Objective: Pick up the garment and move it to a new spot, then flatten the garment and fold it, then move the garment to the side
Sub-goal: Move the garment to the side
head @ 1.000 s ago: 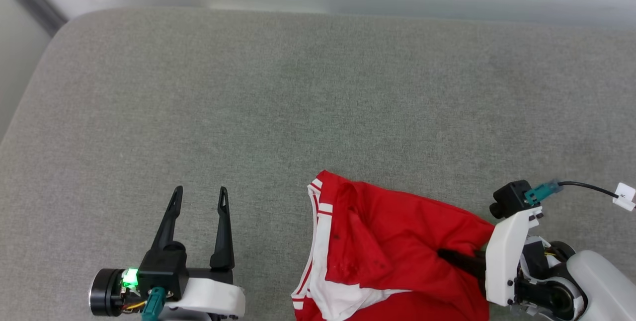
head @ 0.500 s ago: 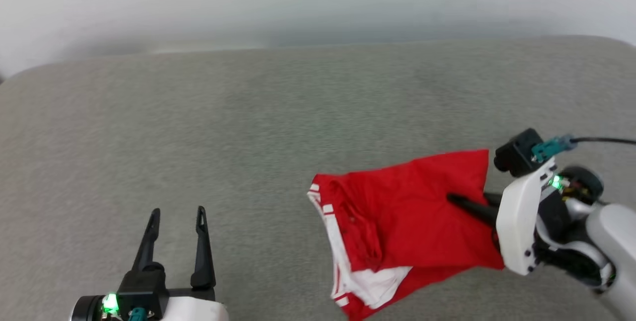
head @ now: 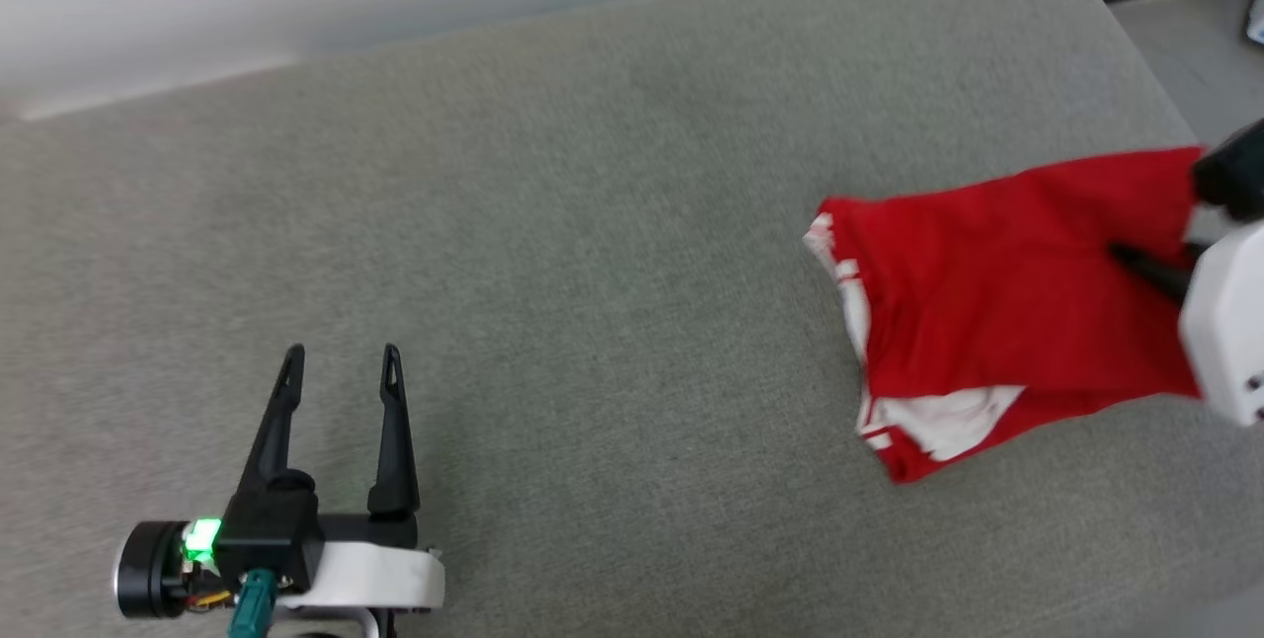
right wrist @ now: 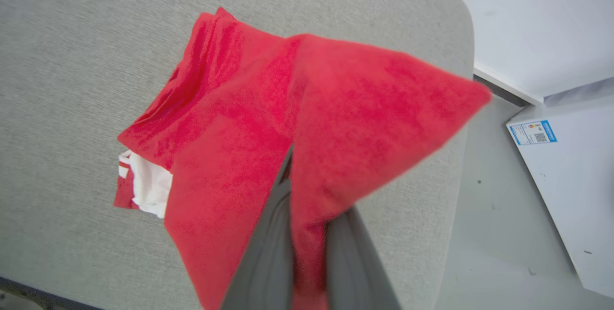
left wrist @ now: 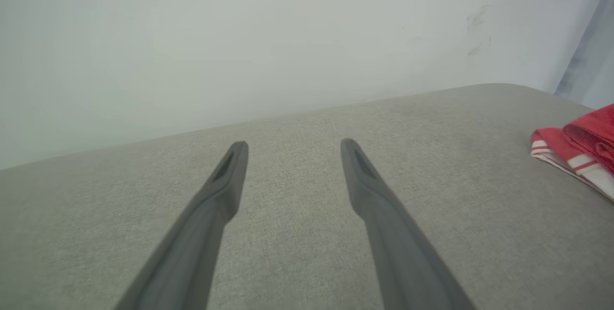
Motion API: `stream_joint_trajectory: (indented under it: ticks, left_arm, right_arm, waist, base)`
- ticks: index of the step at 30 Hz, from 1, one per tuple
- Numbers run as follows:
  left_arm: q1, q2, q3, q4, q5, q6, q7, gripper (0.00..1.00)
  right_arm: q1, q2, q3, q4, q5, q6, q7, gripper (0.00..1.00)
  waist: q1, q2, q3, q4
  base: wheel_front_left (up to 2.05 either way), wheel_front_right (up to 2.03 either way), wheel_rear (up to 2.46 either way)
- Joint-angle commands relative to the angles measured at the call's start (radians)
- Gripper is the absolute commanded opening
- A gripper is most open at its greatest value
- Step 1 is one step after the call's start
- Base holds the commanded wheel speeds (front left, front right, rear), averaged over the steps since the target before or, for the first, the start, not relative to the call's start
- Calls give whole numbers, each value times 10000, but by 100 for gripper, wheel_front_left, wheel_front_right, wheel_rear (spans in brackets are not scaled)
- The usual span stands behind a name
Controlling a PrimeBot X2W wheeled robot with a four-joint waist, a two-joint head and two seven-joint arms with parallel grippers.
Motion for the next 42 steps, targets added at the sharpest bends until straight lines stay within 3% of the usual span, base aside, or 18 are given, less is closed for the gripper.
stream_joint_trajectory:
  ticks: [1, 10, 12, 20, 21, 22, 25, 34, 38, 42]
  left_arm:
    - [-210, 109, 15, -62, 47, -10, -23, 100]
    - [-962, 445, 21, -529, 161, -68, -23, 100]
    - [-1110, 521, -17, -686, 199, -56, -23, 100]
    - [-1292, 672, -52, -857, 142, 72, -23, 100]
    - [-1273, 672, -63, -832, 130, 82, -23, 100]
    - [-1235, 659, -65, -805, 115, 93, -23, 100]
    - [-1060, 601, -93, -732, 84, 178, -23, 100]
    - [-298, 301, -193, -537, -114, 474, -23, 100]
    - [25, 201, -229, -456, -194, 560, -23, 100]
    - [283, 103, -215, -429, -267, 630, -23, 100]
  right_arm:
    - [-287, -113, -115, 209, -72, -11, -64, 0]
    - [-1269, -401, -939, 2835, -1011, -13, -474, 0]
    - [-1578, -175, -1390, 3795, -1250, -13, -678, 0]
    - [-2038, 792, -2333, 5766, -1865, -11, -1509, 0]
    - [-2104, 869, -2474, 5980, -2052, -13, -1723, 27]
    - [-2137, 947, -2528, 6212, -2306, -13, -1885, 99]
    - [-2185, 1205, -2656, 6699, -2847, -13, -2275, 100]
    - [-2386, 1759, -3698, 6966, -5649, -13, -5696, 100]
    - [-2192, 2576, -4648, 6706, -6518, -11, -7001, 100]
    - [-1888, 3306, -5306, 6294, -6941, -11, -7616, 100]
  waist:
    - [-1, 0, 637, -398]
    - [-1, 0, 2046, -269]
    - [-1, 0, 2399, -184]
    - [-1, 0, 2807, -29]
    - [-1, 0, 2766, -15]
    - [-1, 0, 2694, 2]
    - [-1, 0, 2312, 79]
    - [-1, 0, 650, 587]
    - [-1, 0, 165, 900]
    - [-1, 0, -148, 1151]
  base:
    - [0, 0, 0]
    - [0, 0, 0]
    - [0, 0, 0]
    - [0, 0, 0]
    - [0, 0, 0]
    - [0, 0, 0]
    - [0, 0, 0]
    - [0, 0, 0]
    - [0, 0, 0]
    - [0, 0, 0]
